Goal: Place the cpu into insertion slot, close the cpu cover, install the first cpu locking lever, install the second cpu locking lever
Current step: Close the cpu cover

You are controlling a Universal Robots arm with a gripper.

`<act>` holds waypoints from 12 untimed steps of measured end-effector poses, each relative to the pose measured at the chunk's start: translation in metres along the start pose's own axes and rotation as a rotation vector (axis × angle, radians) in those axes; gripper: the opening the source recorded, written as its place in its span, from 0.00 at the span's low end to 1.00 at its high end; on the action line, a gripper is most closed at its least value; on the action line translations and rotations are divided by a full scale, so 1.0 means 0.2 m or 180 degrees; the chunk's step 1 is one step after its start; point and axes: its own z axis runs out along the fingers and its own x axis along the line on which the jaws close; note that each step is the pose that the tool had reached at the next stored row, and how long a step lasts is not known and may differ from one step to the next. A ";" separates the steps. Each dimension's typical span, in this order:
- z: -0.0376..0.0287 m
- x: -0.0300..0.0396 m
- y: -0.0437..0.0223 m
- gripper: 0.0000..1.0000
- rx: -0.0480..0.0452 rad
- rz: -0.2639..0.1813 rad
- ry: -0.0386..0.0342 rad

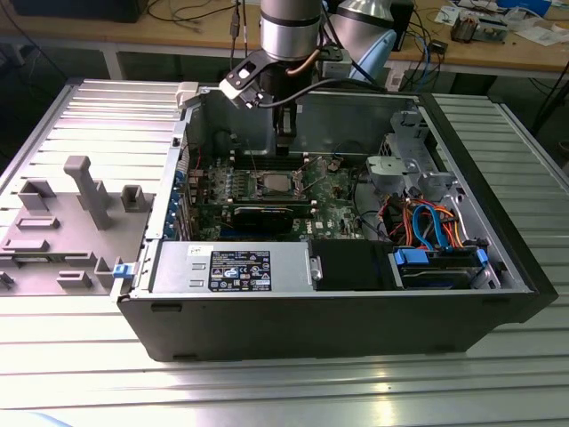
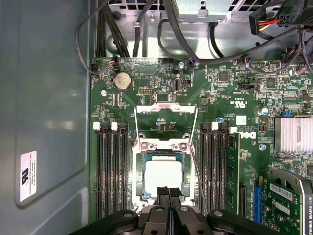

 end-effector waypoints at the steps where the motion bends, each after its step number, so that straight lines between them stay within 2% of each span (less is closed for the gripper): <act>1: -0.001 0.000 0.000 0.11 0.0000 0.0000 0.0000; 12: -0.013 0.000 0.000 0.11 0.0000 0.0000 0.0000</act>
